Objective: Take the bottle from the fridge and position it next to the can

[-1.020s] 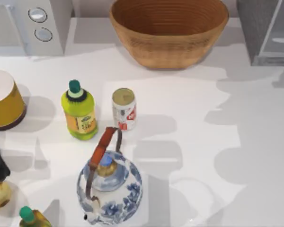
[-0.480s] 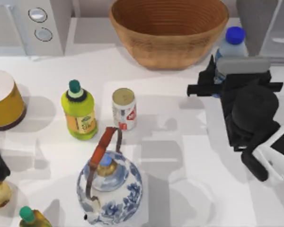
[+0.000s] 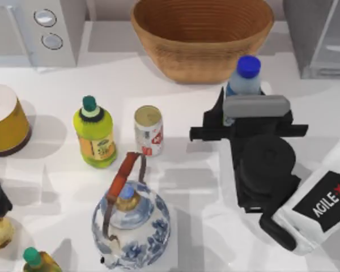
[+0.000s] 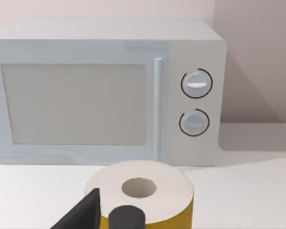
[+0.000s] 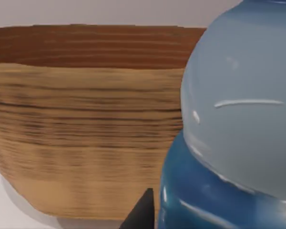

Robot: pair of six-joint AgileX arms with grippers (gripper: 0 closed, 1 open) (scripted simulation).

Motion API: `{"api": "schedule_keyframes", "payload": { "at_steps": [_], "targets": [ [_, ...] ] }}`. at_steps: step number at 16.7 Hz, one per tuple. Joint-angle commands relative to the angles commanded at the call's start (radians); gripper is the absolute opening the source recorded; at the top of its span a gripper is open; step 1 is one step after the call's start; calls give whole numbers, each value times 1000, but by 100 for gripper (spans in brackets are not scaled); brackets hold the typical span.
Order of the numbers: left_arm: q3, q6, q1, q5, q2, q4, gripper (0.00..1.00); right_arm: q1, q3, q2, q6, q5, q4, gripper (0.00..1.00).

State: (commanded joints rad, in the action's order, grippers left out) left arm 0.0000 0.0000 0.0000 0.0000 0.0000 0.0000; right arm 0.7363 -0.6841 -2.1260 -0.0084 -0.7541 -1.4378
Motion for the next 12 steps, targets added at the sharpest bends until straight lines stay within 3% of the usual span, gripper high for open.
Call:
{"api": "schedule_keyframes", "payload": {
  "at_steps": [8,12],
  "targets": [
    [0,0,0,0,0,0,100,0,0,0,0,0,0,0],
    [0,0,0,0,0,0,100,0,0,0,0,0,0,30]
  ]
}}
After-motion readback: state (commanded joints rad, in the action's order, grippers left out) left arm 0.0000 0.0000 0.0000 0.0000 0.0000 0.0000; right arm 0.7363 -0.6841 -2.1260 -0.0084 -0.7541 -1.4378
